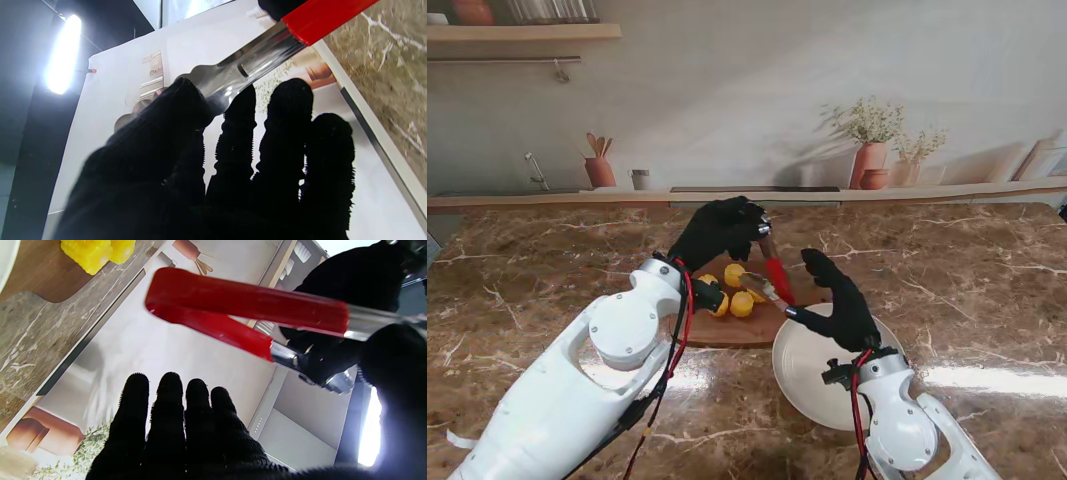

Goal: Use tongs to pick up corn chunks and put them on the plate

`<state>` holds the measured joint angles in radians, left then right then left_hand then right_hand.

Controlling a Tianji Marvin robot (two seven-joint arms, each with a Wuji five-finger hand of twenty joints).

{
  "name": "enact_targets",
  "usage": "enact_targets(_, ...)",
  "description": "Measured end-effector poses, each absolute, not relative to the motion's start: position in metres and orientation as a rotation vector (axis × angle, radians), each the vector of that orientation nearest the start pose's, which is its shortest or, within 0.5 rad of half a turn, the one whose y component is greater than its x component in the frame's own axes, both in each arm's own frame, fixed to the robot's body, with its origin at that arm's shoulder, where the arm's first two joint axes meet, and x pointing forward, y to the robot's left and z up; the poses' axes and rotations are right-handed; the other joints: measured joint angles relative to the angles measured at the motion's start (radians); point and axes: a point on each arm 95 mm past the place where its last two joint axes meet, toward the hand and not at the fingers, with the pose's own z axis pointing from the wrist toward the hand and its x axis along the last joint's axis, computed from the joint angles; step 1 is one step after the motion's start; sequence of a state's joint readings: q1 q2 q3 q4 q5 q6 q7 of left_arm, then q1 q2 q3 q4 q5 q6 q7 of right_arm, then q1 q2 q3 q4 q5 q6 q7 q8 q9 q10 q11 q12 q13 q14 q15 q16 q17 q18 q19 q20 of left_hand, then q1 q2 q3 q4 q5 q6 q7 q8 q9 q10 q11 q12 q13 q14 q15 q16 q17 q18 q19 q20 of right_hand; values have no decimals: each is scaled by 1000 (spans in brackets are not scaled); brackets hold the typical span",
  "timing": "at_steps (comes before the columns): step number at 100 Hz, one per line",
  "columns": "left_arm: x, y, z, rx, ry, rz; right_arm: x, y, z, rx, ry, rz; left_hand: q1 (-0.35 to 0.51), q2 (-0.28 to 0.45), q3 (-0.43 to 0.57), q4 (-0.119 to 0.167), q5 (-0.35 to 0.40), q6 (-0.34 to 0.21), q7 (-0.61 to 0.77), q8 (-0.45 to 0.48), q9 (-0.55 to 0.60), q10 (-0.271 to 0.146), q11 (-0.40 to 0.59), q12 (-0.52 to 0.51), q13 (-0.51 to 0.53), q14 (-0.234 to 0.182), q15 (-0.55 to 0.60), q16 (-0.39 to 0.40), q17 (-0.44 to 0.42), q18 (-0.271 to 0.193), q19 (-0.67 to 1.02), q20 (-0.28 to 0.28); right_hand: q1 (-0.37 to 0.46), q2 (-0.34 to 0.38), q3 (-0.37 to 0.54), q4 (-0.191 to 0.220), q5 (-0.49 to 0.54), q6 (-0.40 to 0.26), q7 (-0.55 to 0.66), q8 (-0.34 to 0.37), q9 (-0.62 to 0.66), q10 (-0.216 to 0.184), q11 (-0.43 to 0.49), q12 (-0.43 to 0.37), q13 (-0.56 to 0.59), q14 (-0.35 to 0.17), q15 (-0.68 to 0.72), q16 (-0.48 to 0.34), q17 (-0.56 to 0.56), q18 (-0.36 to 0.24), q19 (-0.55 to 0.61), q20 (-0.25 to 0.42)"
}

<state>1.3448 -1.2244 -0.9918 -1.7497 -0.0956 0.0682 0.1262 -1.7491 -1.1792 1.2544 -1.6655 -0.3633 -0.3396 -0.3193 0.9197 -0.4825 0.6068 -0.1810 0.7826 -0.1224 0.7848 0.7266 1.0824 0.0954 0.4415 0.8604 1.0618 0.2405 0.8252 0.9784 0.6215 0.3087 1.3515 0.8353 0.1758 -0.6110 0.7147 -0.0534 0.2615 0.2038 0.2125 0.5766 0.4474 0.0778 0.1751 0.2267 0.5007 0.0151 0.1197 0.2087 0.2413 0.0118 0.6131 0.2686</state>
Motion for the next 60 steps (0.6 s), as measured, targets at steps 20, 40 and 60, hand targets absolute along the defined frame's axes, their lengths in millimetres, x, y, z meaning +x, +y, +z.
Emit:
enact_targets(20,419,-145,-226,-2069,778,-2490,347,19,-326,-1844,-848,-2659,2,0,0,0,0,5,0,1,0,8,0,0,0,9,0,0,-2,10,0,0,5,1,-36,-20,-1,0,11,36,-20,0,44,42,-7,0,8,9,-14,15,-13,0)
enact_targets(40,420,-149,-227,-2091,735,-2499,346,24,-331,-1814,-796,-2648,2,1,0,0,0,6,-1,12,0,9,0,0,0,9,0,0,-2,10,0,0,15,3,-51,-20,39,-22,22,53,29,-10,84,90,21,0,38,50,-2,51,-11,38)
enact_targets(60,420,-149,-226,-2090,720,-2511,347,31,-334,-1806,-725,-2571,2,1,0,0,0,6,-1,14,0,10,0,0,0,9,0,0,-9,10,1,2,57,12,-78,-20,122,-62,56,70,102,-32,104,141,110,1,84,120,33,80,42,126)
